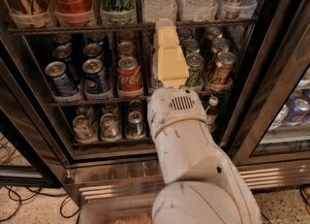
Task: Pick coke can from top shelf of fridge
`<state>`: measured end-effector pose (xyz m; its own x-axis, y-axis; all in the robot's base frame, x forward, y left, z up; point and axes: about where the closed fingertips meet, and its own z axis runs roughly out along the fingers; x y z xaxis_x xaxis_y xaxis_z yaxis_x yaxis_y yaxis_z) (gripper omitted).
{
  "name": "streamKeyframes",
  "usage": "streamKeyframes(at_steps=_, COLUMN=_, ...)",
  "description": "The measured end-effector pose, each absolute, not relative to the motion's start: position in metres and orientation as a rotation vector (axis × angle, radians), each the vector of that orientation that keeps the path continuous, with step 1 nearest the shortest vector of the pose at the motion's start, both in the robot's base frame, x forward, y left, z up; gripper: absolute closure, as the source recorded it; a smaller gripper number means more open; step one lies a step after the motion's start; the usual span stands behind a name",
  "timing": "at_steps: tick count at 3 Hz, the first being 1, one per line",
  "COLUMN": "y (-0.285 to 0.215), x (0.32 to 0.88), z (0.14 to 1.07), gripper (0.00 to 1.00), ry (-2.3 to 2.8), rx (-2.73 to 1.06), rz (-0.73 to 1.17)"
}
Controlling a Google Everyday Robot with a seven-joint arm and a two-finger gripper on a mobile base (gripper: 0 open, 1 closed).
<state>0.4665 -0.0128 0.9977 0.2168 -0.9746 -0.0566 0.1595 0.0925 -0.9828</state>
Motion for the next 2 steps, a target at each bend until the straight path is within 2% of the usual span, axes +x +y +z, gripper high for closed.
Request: streamKeyframes(at_steps=2, y=-0.039, x=0.493, z=1.019, gripper=0.0, ry=0.999, rx=-0.947, rz=-0.833)
